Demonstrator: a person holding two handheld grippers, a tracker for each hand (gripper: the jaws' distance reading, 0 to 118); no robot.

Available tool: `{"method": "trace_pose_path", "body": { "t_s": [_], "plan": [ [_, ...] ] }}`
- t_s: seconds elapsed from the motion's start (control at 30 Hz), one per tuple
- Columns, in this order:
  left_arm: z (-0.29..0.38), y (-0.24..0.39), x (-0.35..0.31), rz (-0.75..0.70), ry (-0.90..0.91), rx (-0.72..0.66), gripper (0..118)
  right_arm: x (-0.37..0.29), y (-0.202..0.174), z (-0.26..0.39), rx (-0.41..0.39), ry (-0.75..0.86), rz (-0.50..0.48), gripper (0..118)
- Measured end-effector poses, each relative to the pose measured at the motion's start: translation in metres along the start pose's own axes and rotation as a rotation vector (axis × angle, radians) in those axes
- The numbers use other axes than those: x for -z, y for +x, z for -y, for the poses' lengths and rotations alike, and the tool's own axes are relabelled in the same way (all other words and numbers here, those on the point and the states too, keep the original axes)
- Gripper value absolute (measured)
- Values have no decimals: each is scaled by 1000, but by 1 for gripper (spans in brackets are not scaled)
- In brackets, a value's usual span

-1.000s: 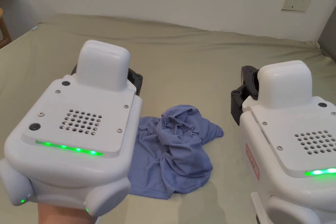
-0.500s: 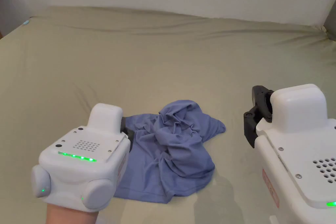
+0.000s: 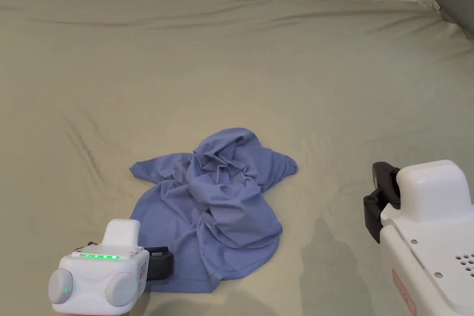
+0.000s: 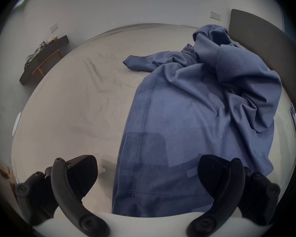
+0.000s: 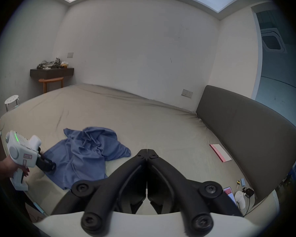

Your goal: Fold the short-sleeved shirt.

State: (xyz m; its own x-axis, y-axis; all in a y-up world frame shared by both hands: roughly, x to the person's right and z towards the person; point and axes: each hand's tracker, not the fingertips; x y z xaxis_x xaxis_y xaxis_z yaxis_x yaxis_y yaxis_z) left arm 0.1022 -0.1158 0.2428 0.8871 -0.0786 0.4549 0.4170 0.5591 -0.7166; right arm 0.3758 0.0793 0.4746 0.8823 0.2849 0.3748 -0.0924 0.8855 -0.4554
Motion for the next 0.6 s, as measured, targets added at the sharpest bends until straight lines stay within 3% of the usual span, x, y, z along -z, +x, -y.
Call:
{"method": "trace_pose_path", "body": {
  "t_s": [0.1, 0.2, 0.23, 0.27, 0.4, 0.53, 0.6],
  "plan": [
    [-1, -3, -2, 27, -25, -54, 106, 9, -2, 7, -26, -31, -1, 2],
    [-1, 2, -13, 57, 2, -4, 75, 19, -4, 11, -20, -57, -18, 2],
    [-1, 7, -18, 71, 24, 39, 34, 24, -5, 11, -18, -67, -25, 2],
    [0, 13, -24, 53, 49, 68, 4, 29, -6, 11, -21, -80, -33, 2],
    [1, 21, -31, 80, 62, 105, 3, 54, -11, 7, -33, -128, -86, 2],
    [2, 3, -57, 89, 146, 19, 3, 92, -14, 2, -7, -206, -175, 3],
    [0, -10, -73, 74, 188, 8, 3, 119, -15, -1, 29, -262, -208, 13]
  ]
}}
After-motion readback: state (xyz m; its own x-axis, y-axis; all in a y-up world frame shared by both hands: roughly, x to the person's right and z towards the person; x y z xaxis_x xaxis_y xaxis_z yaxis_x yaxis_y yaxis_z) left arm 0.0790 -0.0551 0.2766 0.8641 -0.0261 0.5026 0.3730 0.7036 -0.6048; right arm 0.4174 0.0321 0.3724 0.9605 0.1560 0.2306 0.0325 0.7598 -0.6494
